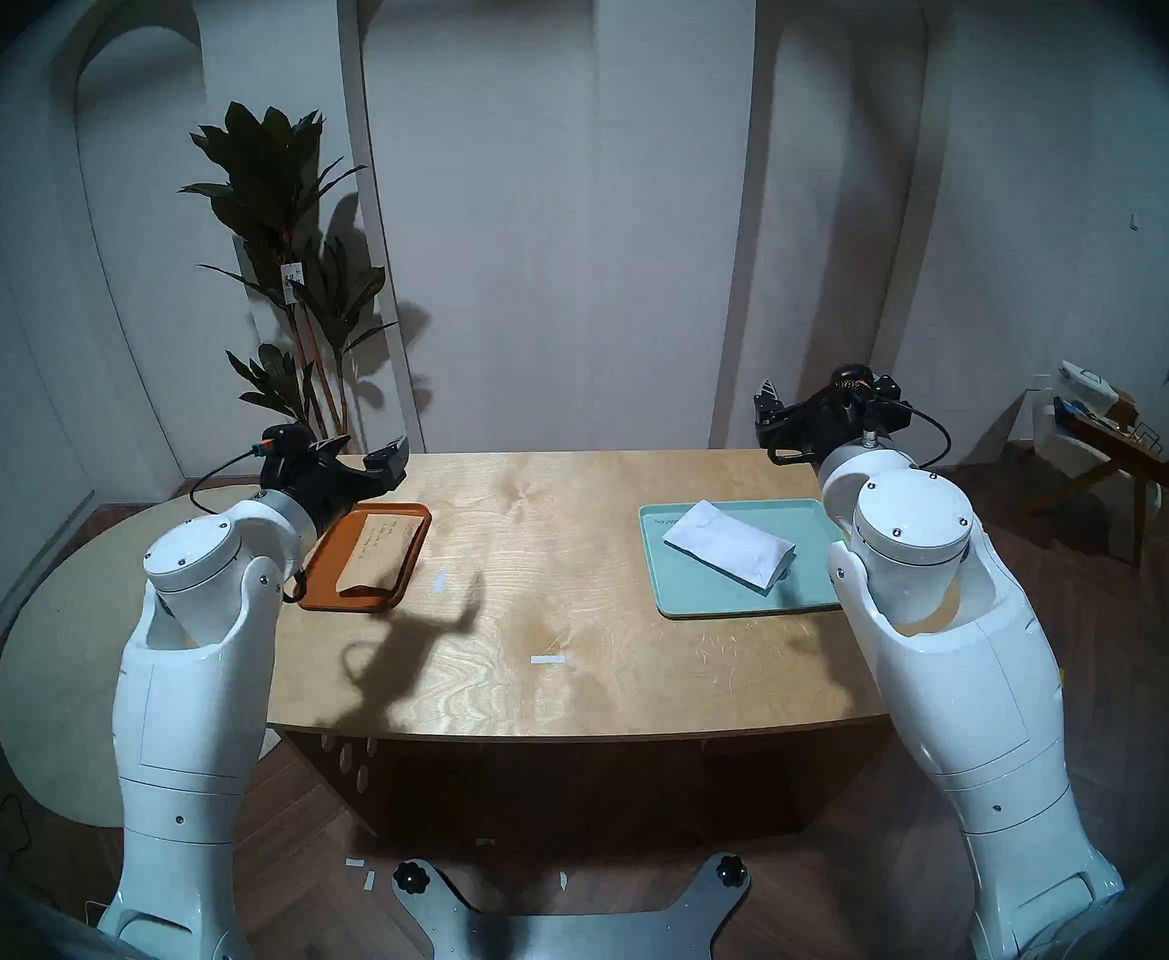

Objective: Sort the mail into the trays, one tray per recipient

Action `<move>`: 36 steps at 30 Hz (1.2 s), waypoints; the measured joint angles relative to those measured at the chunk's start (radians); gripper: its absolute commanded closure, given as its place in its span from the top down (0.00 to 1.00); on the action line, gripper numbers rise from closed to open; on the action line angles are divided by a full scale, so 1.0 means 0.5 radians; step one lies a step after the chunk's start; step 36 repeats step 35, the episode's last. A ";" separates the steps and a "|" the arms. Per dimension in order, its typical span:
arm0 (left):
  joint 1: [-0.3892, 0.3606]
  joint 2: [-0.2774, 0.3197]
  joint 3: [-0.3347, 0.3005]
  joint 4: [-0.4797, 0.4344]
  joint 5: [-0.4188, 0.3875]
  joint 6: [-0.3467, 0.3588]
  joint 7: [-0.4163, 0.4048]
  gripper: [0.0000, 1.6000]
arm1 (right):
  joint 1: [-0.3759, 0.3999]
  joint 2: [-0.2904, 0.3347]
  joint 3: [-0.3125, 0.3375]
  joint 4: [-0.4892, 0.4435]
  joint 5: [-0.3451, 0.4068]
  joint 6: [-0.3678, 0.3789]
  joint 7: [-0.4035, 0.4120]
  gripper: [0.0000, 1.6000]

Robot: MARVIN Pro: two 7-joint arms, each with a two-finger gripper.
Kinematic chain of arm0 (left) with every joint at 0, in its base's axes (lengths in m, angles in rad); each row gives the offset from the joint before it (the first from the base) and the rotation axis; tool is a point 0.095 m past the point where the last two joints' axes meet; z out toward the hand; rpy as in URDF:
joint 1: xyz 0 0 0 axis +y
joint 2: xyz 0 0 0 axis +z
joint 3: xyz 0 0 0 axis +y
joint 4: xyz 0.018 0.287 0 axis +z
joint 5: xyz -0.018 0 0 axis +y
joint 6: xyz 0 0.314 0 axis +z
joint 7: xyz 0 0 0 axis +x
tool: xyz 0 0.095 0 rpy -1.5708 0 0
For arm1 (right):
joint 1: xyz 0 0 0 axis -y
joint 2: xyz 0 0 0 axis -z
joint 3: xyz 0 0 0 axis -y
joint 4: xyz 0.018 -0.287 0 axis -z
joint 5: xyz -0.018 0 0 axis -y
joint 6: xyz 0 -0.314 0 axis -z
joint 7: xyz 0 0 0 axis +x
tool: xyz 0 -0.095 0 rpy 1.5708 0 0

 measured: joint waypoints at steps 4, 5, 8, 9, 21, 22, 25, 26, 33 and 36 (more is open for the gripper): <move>0.001 0.003 0.002 0.000 -0.003 -0.001 0.003 1.00 | 0.000 -0.002 0.004 -0.003 0.000 -0.003 -0.004 1.00; 0.001 0.004 0.002 0.000 -0.004 -0.001 0.004 1.00 | 0.000 -0.003 0.004 -0.003 -0.001 -0.004 -0.005 1.00; 0.001 0.007 0.004 0.000 -0.008 -0.002 0.007 1.00 | 0.000 -0.005 0.005 -0.004 -0.001 -0.004 -0.007 1.00; 0.002 0.007 0.004 0.000 -0.009 -0.002 0.008 1.00 | 0.000 -0.005 0.005 -0.004 -0.001 -0.005 -0.007 1.00; 0.003 0.017 0.011 0.000 -0.019 -0.005 0.018 1.00 | 0.000 -0.006 0.007 -0.005 -0.002 -0.005 -0.009 1.00; 0.003 0.018 0.011 0.000 -0.020 -0.005 0.019 1.00 | 0.000 -0.006 0.007 -0.005 -0.002 -0.005 -0.009 1.00; 0.004 0.020 0.012 0.000 -0.023 -0.005 0.021 1.00 | 0.000 -0.006 0.007 -0.005 -0.002 -0.005 -0.006 1.00; 0.004 0.021 0.013 0.000 -0.023 -0.006 0.021 1.00 | 0.000 -0.006 0.007 -0.005 -0.002 -0.005 -0.005 1.00; 0.004 0.026 0.016 0.000 -0.029 -0.007 0.027 1.00 | 0.000 -0.006 0.008 -0.005 -0.003 -0.005 0.001 1.00; 0.005 0.028 0.017 0.000 -0.030 -0.008 0.028 1.00 | 0.000 -0.006 0.008 -0.005 -0.003 -0.006 0.002 1.00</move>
